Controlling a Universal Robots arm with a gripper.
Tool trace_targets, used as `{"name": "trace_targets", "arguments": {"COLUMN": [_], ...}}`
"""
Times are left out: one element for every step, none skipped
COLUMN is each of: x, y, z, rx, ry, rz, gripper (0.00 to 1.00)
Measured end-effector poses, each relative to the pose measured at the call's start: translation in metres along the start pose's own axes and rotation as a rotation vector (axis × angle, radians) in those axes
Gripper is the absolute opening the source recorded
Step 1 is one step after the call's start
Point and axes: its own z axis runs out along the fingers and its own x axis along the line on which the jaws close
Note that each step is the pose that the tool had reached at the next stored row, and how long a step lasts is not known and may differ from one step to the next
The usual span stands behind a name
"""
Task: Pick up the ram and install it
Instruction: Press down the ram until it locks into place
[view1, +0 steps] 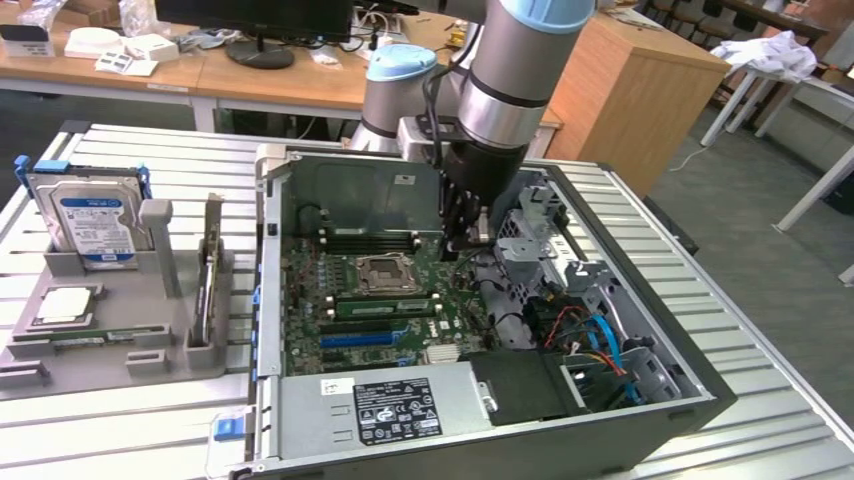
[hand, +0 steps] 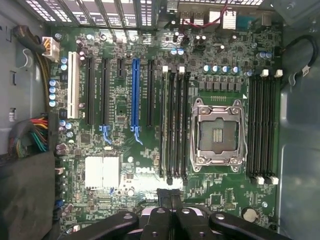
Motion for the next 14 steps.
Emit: {"name": "trace_targets", "arguments": {"x": [0.000,0.000,0.000,0.000,0.000,0.000,0.000,0.000,0.000,0.000,0.001,0.001,0.001,0.001], "y": [0.0000,0.0000,0.0000,0.0000,0.0000,0.0000,0.0001,0.0001,0.0001,0.0001,0.0001,0.0001,0.0001,0.0001], "z": [0.0011,0.0020,0.0029,0.0038,0.0047,0.0057,0.0066,0.0076,0.0085,0.0094,0.0102,0.0111,0.0120,0.0128], "rx": [0.0001,0.0000,0.0000,0.0001,0.0000,0.0000,0.0000,0.0000,0.0000,0.0000,0.0001,0.0000,0.0001,0.0000], "ry": [0.0000,0.0000,0.0001,0.0001,0.0001,0.0001,0.0002,0.0001,0.0001,0.0001,0.0001,0.0002,0.0001,0.0002], "rz": [0.000,0.000,0.000,0.000,0.000,0.000,0.000,0.000,0.000,0.000,0.000,0.000,0.000,0.000], "gripper": [0.11,0.11,0.11,0.11,0.11,0.11,0.11,0.11,0.11,0.11,0.11,0.11,0.11,0.11]}}
